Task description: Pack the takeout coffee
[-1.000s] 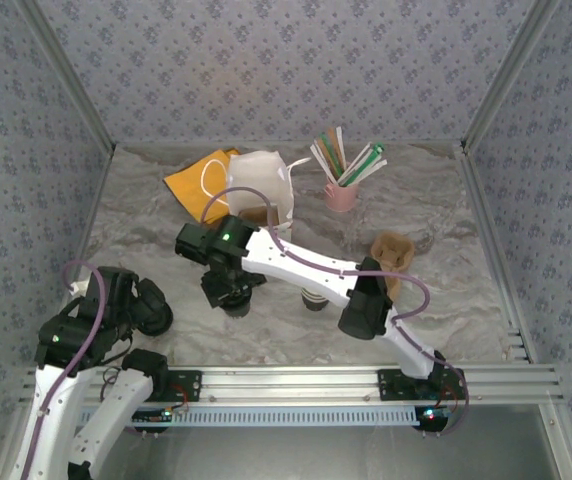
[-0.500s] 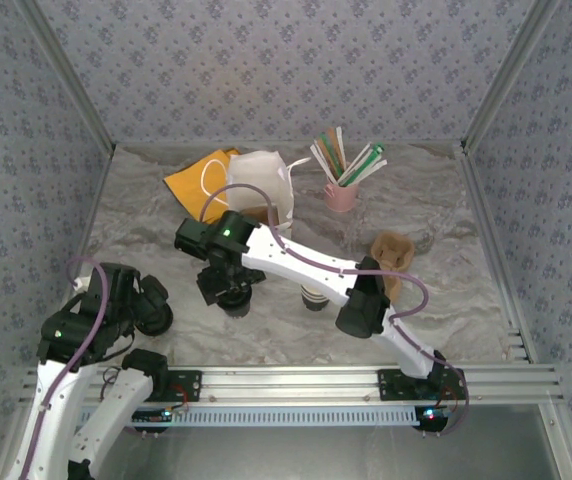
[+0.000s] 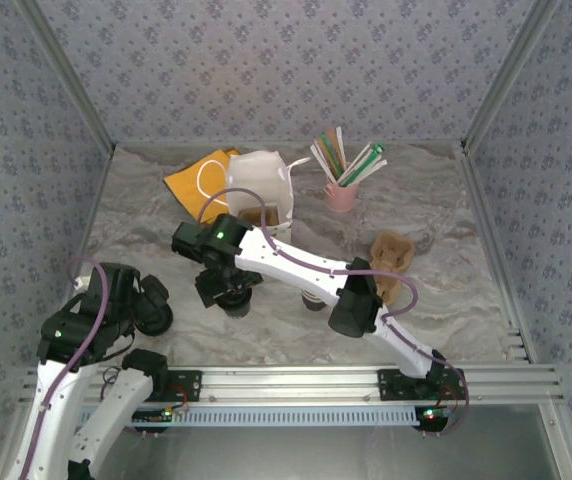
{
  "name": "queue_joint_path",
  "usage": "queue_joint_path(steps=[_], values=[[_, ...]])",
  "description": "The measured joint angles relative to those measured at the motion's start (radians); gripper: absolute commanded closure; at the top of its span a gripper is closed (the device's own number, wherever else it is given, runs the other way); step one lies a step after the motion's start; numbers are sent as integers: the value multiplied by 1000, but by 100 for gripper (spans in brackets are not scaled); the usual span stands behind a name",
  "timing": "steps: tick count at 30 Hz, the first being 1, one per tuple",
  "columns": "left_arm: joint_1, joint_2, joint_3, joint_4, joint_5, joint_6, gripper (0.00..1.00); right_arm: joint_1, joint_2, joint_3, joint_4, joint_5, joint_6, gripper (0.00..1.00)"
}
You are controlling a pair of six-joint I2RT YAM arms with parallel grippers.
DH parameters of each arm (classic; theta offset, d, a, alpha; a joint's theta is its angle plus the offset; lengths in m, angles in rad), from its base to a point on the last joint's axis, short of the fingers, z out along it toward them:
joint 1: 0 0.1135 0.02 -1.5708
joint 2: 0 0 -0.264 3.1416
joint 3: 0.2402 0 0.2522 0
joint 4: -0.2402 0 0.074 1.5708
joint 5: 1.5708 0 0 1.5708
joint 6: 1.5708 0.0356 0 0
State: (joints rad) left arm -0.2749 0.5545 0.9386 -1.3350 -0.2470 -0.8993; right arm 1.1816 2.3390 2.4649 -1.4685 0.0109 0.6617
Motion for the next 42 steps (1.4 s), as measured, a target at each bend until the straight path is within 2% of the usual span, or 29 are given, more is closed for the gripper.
queue_joint_path(steps=[42], values=[[0,0,-3,30,61,35,0,0,34,16,-11,28,0,17]])
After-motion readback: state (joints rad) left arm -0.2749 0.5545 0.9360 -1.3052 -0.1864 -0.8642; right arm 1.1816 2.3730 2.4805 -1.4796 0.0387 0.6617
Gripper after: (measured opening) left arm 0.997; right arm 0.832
